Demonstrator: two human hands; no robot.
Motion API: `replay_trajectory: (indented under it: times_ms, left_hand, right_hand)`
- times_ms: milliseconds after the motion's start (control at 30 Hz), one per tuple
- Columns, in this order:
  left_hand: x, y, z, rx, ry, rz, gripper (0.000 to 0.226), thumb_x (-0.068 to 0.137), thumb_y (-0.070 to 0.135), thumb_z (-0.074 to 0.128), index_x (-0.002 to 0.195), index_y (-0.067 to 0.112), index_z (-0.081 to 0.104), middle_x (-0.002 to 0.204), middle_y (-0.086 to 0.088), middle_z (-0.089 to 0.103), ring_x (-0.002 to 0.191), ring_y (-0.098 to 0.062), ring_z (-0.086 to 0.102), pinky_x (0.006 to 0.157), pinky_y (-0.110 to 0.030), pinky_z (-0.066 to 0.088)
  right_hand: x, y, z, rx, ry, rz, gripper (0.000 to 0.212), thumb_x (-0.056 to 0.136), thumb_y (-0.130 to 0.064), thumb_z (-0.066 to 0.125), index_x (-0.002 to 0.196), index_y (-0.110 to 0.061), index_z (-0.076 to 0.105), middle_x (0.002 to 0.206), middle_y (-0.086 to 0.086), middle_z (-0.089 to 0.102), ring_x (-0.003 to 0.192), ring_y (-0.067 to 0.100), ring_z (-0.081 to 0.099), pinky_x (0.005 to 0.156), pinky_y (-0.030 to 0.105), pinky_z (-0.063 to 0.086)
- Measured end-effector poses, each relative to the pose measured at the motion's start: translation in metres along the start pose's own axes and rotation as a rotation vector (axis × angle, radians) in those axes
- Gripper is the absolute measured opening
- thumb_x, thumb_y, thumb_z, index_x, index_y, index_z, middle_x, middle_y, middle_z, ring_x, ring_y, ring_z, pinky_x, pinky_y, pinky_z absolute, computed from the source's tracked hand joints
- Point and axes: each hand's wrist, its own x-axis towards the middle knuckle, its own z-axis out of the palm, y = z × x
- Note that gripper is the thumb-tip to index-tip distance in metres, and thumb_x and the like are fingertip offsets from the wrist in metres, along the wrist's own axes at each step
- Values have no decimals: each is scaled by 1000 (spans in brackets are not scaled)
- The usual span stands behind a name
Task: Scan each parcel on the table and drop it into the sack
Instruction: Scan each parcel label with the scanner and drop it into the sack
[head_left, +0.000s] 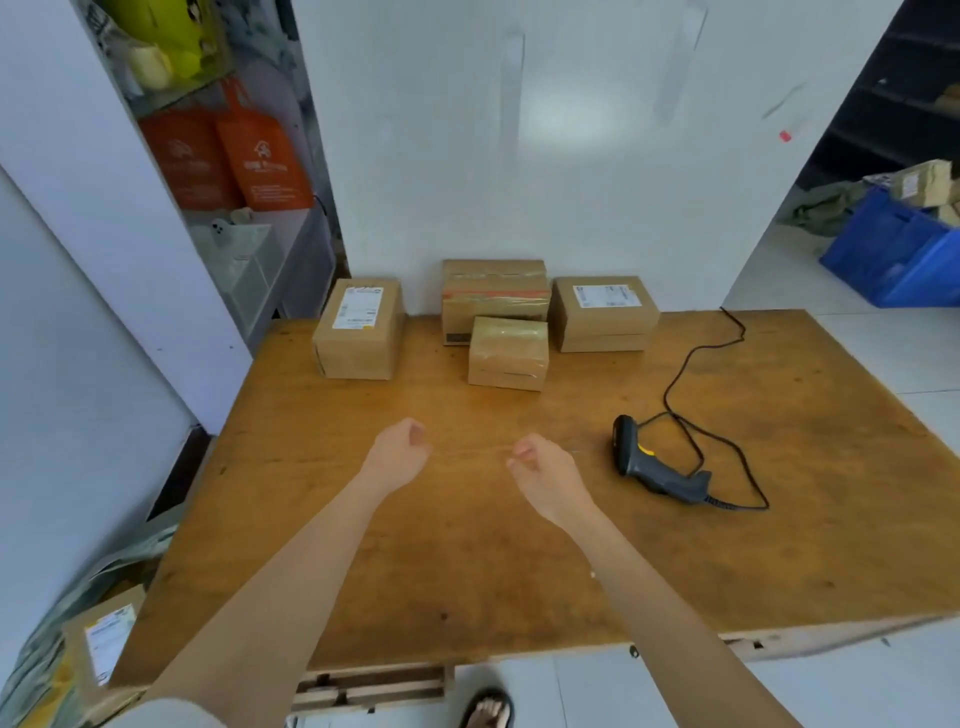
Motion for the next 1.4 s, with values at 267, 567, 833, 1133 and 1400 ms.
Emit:
replay_trajectory:
  times_ms: [267, 567, 833, 1133, 1400]
  left_hand:
    - [109, 56, 37, -26, 36, 0, 45, 93, 25, 58, 134, 14, 44, 126, -9, 52, 102, -19, 50, 80, -29, 43]
    - [202, 95, 45, -28, 39, -63, 86, 89, 25, 62, 155, 16, 8, 152, -14, 33, 134, -34, 41, 107, -45, 42]
    - [203, 97, 66, -125, 178, -61, 65, 82, 16, 71, 139, 10, 41, 131, -9, 58, 116, -24, 56, 79, -25, 43]
    - [159, 124, 85, -377, 323, -112, 55, 72, 47, 80, 111, 9, 68, 109, -5, 68, 99, -20, 63, 90, -38, 54]
    - [86, 160, 119, -789, 171, -60, 56, 71, 48, 72, 106, 9, 52, 103, -1, 67, 74, 4, 68, 58, -8, 48]
  right_hand:
    - [116, 33, -62, -97, 26, -1, 37, 96, -27, 52, 130, -15, 47, 128, 8, 53, 115, 25, 52, 93, 36, 46]
    - [223, 41, -88, -170, -24, -31, 55, 91, -20, 56, 141, -25, 36, 127, 10, 52, 110, 30, 56, 92, 41, 50]
    - [245, 54, -67, -63, 12, -104, 59, 89, -16, 64, 140, -27, 35, 128, 6, 55, 115, 23, 56, 96, 35, 49]
    - [238, 76, -110, 141, 128, -44, 50, 90, -43, 60, 134, -23, 46, 122, 5, 61, 115, 26, 54, 94, 39, 47]
    - [219, 97, -144, 88, 6, 117, 56, 89, -56, 52, 126, -14, 45, 119, 10, 59, 103, 30, 57, 76, 33, 42]
